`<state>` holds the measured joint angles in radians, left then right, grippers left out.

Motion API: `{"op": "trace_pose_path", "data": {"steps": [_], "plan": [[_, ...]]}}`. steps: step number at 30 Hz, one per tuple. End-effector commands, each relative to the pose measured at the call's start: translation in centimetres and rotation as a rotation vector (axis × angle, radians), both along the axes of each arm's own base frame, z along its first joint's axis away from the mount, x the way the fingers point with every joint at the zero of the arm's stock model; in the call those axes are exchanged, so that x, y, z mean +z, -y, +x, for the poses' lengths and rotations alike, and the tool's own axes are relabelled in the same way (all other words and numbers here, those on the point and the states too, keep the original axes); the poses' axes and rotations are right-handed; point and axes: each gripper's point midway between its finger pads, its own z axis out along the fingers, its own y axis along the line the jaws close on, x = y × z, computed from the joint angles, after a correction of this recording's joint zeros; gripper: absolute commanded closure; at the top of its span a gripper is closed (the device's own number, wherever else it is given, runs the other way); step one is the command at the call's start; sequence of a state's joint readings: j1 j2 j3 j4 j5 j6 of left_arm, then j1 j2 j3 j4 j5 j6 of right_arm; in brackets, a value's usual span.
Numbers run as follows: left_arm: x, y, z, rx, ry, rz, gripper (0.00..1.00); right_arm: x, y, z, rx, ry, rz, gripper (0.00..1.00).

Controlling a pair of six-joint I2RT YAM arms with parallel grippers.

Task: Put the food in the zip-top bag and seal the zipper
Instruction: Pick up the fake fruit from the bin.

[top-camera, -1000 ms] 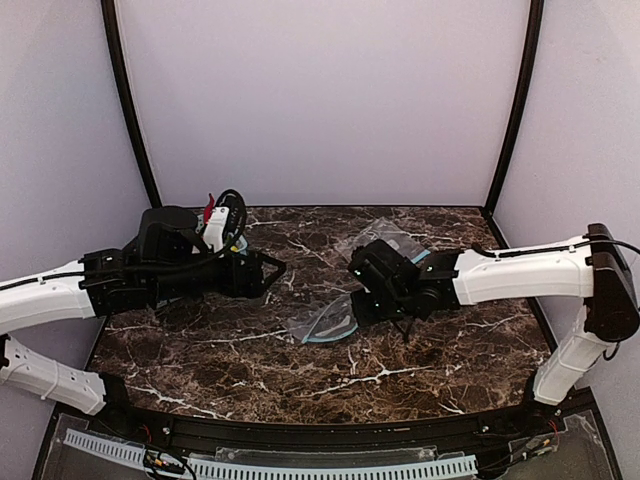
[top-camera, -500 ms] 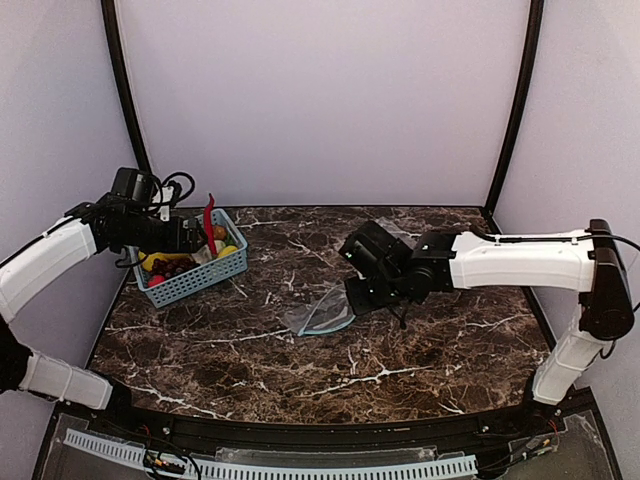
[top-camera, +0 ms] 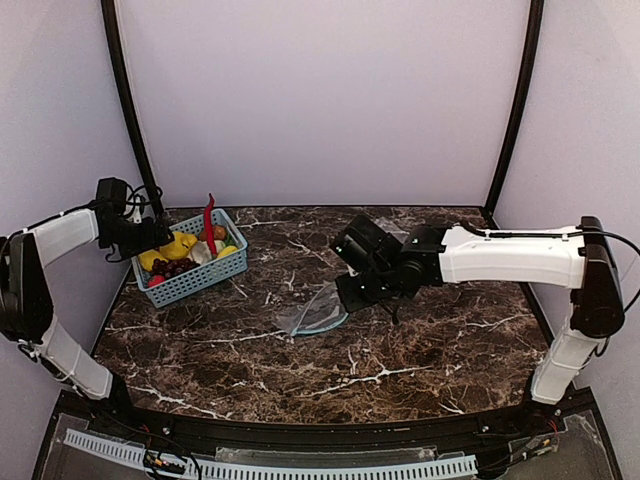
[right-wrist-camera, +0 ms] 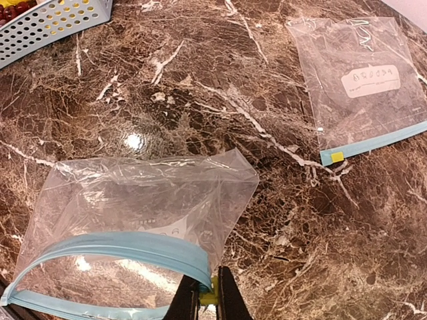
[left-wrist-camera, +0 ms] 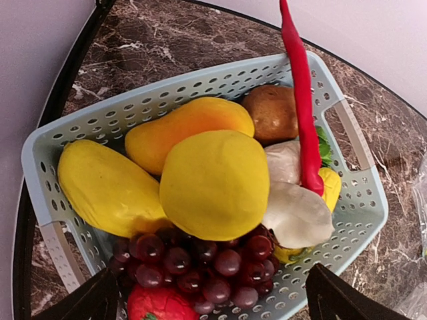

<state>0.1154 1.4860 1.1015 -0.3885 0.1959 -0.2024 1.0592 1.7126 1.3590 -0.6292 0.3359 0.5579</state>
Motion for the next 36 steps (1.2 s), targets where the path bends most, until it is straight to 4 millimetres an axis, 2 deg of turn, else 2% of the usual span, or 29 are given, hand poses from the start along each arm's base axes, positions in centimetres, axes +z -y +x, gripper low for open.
{"op": "trace_pose_path", "data": {"steps": [1, 2, 3, 4, 5, 6, 9, 12, 20, 29, 36], "plan": [[1.1, -0.4, 2.4, -0.014, 0.045, 0.018, 0.01, 0.1, -1.2, 0.6, 0.021, 0.005, 0.015, 1.0], [0.6, -0.4, 2.9, -0.019, 0.038, 0.012, 0.01, 0.1, -1.3, 0.7, 0.023, 0.005, 0.017, 1.0], [1.0, -0.2, 3.5, -0.029, 0.049, 0.004, 0.01, 0.1, -1.4, 0.7, 0.027, 0.003, 0.019, 1.0], [0.2, -0.3, 3.8, -0.034, 0.029, 0.004, 0.01, 0.0, -1.5, 0.7, 0.029, 0.002, 0.021, 1.0], [0.6, -0.3, 4.4, -0.037, 0.039, 0.008, 0.01, 0.0, -1.6, 0.7, 0.031, 0.002, 0.022, 1.0], [0.0, -0.4, 4.7, -0.043, 0.026, 0.013, 0.01, 0.0, -1.6, 0.7, 0.034, 0.0, 0.023, 1.0], [-0.1, -0.8, 5.9, -0.05, 0.021, 0.037, 0.01, 0.0, -1.7, 0.6, 0.039, -0.003, 0.027, 1.0], [-1.6, -1.1, 6.5, -0.049, -0.02, 0.05, 0.01, 0.1, -1.9, 0.6, 0.045, -0.002, 0.032, 1.0], [-4.4, -0.8, 6.3, -0.058, -0.075, 0.028, 0.02, -0.2, -2.7, 0.7, 0.062, -0.011, 0.04, 1.0], [-4.6, -0.7, 6.0, -0.06, -0.088, 0.017, 0.19, -0.7, -3.3, 0.6, 0.07, -0.029, 0.051, 1.0], [-4.3, -0.7, 5.8, -0.055, -0.09, 0.021, 0.27, -0.7, -3.3, 0.6, 0.065, -0.031, 0.055, 1.0]]}}
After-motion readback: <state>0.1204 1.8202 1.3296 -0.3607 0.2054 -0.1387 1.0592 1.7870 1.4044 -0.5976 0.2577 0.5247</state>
